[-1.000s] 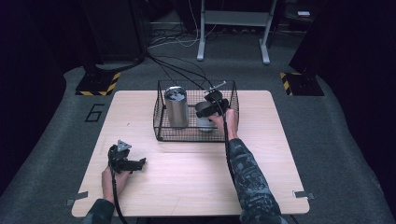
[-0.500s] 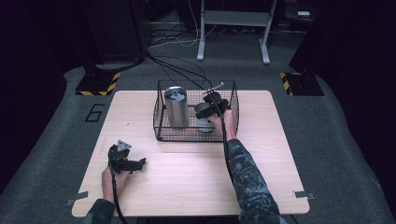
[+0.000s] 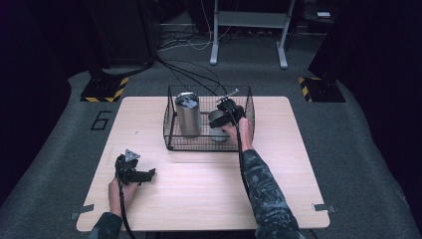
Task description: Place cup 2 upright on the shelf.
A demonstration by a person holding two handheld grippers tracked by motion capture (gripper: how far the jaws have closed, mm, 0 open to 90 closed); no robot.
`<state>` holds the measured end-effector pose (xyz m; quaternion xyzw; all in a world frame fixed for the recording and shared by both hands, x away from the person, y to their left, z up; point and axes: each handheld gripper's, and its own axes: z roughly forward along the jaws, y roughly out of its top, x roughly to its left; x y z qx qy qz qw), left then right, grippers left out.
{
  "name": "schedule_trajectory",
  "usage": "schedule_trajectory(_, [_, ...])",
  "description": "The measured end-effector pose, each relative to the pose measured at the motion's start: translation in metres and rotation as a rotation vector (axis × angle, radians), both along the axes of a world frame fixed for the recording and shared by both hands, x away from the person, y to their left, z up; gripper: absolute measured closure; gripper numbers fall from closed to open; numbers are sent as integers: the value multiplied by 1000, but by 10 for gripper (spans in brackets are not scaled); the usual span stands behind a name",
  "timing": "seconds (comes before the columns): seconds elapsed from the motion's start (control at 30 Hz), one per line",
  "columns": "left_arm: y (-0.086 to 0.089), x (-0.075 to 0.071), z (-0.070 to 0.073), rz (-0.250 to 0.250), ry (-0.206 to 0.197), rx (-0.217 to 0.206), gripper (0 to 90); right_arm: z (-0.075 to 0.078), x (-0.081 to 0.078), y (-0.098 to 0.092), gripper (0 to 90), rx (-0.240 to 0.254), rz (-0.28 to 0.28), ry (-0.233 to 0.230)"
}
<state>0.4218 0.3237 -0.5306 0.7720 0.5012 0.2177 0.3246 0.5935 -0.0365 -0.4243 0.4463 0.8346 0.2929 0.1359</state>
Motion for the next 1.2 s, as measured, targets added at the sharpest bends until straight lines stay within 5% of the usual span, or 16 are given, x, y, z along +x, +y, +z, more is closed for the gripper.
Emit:
schedule_trajectory(0.5, [0,0,-1,3,-9,-2,10,33,-23,-16,0,70,33,-88])
schedule_trajectory(0.73, [0,0,-1,4,-7,-3,10,54,-54,-26,2,110,81,-153])
schedule_trajectory(1.03, [0,0,-1,3,-9,-2,10,69,-102,-44,9,82,137,-233])
schedule_trajectory(1.2, [-1,0,-1,10,-14,-10,10,68,-127,-57,8,51,115,-251])
